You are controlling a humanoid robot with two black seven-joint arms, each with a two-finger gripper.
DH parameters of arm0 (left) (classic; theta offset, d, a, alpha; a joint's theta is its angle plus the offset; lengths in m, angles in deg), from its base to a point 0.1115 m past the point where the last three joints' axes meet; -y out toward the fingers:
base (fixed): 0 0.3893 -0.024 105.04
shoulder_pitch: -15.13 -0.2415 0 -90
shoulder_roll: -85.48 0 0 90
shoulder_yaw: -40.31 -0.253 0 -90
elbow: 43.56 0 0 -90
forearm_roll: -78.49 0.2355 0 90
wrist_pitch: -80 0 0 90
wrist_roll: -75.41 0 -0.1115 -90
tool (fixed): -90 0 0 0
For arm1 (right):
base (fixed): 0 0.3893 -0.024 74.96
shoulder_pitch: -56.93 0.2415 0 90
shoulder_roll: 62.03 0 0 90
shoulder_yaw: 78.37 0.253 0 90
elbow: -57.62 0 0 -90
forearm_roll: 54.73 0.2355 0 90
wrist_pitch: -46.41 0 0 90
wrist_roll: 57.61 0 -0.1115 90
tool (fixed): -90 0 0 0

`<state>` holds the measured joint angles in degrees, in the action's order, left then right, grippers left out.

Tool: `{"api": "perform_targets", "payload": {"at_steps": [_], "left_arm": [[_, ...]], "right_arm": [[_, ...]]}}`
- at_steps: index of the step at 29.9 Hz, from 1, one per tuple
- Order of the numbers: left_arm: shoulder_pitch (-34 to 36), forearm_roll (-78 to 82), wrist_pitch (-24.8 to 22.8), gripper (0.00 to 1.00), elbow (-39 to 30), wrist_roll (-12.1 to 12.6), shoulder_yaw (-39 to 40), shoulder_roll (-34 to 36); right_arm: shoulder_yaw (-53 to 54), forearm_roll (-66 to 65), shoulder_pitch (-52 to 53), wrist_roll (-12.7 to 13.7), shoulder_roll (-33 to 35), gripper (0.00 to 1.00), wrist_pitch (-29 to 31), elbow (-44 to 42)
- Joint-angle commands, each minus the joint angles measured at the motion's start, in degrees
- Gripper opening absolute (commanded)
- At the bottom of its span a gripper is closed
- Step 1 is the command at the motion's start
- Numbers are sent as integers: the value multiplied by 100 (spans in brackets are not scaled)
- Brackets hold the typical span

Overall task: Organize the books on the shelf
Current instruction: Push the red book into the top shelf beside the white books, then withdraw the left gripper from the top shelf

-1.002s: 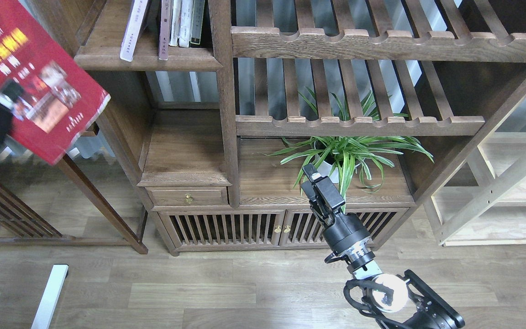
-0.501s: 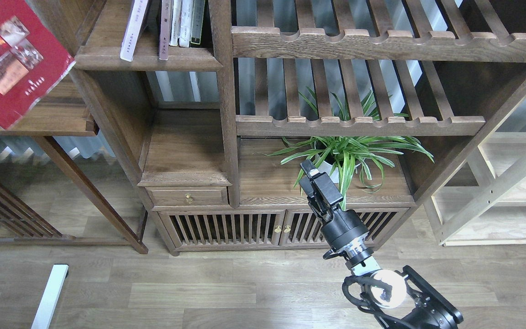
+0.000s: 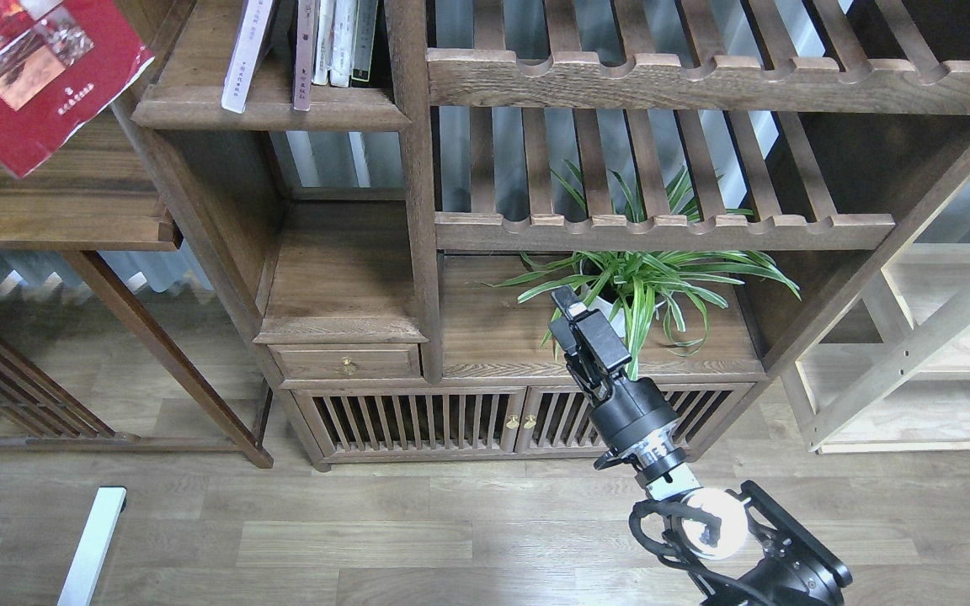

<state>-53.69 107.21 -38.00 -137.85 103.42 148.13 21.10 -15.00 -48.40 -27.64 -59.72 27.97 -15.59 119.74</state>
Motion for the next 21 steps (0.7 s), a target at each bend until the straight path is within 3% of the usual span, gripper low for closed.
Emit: {"api": "perform_targets", "payload": {"at_steps": [1, 5, 21], "left_arm": [[386, 29, 0, 0, 253, -1, -253, 110], [799, 29, 0, 0, 535, -1, -525, 207], [2539, 170, 0, 0, 1879, -1, -1553, 251]], "right_arm": [[0, 0, 37, 0, 0, 93, 0, 1], [44, -9, 81, 0, 0, 99, 0, 1], [255, 0, 116, -53, 0, 99, 0, 1]]}}
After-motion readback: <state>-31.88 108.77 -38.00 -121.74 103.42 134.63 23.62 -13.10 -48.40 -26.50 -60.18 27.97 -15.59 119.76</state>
